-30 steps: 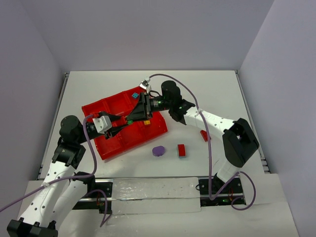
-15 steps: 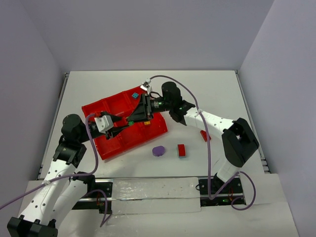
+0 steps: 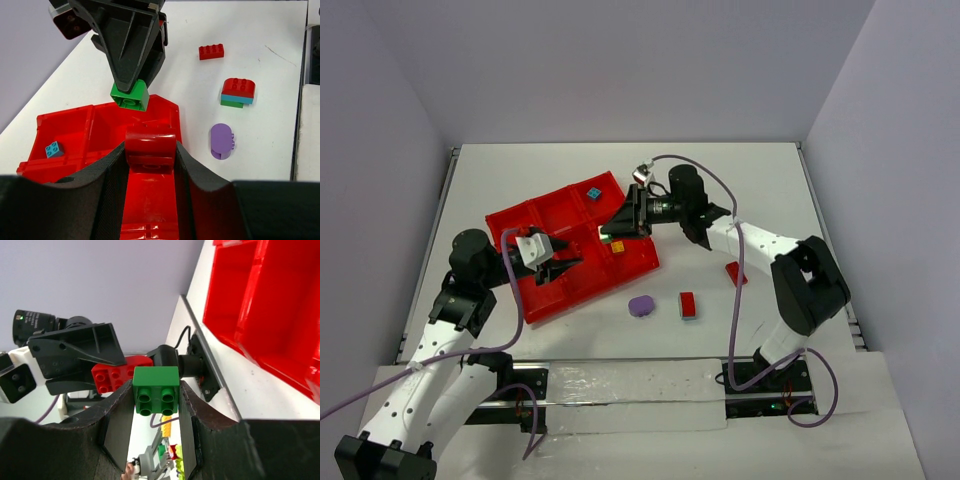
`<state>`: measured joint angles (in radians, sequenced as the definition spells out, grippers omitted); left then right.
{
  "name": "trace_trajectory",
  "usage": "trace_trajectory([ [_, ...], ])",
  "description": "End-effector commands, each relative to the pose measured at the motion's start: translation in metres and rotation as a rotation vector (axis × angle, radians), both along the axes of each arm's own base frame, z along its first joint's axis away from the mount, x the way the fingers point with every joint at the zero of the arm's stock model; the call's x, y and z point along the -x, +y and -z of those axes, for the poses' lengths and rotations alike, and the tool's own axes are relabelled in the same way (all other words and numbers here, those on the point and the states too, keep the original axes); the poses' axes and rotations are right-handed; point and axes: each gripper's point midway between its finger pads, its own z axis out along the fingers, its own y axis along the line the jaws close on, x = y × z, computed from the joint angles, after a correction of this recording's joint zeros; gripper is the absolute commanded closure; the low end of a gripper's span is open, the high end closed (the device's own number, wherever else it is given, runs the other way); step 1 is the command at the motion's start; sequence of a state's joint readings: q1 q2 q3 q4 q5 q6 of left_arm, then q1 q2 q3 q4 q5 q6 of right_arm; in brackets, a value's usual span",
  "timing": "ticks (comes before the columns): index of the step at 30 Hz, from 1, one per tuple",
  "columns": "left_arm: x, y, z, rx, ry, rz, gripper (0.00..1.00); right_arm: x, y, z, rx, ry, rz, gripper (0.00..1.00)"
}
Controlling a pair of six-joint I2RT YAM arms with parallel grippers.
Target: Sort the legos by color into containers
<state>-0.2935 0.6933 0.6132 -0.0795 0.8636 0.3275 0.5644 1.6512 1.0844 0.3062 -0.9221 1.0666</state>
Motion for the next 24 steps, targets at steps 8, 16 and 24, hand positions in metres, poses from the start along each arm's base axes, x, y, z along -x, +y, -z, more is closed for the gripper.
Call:
trace_trajectory([
  [8, -0.049, 0.023, -0.047, 0.142, 0.093, -0.328, 1.0, -0.028, -0.035, -0.006, 0.288, -0.227, 0.19, 1.0],
  [16, -0.092, 0.049, -0.071, 0.246, 0.306, -0.637, 1.0, -0.055, -0.068, 0.002, 0.544, -0.337, 0.348, 1.0],
  [24, -0.126, 0.083, -0.059, 0.318, 0.472, -0.963, 1.0, -0.048, -0.034, 0.006, 0.677, -0.443, 0.309, 1.0],
])
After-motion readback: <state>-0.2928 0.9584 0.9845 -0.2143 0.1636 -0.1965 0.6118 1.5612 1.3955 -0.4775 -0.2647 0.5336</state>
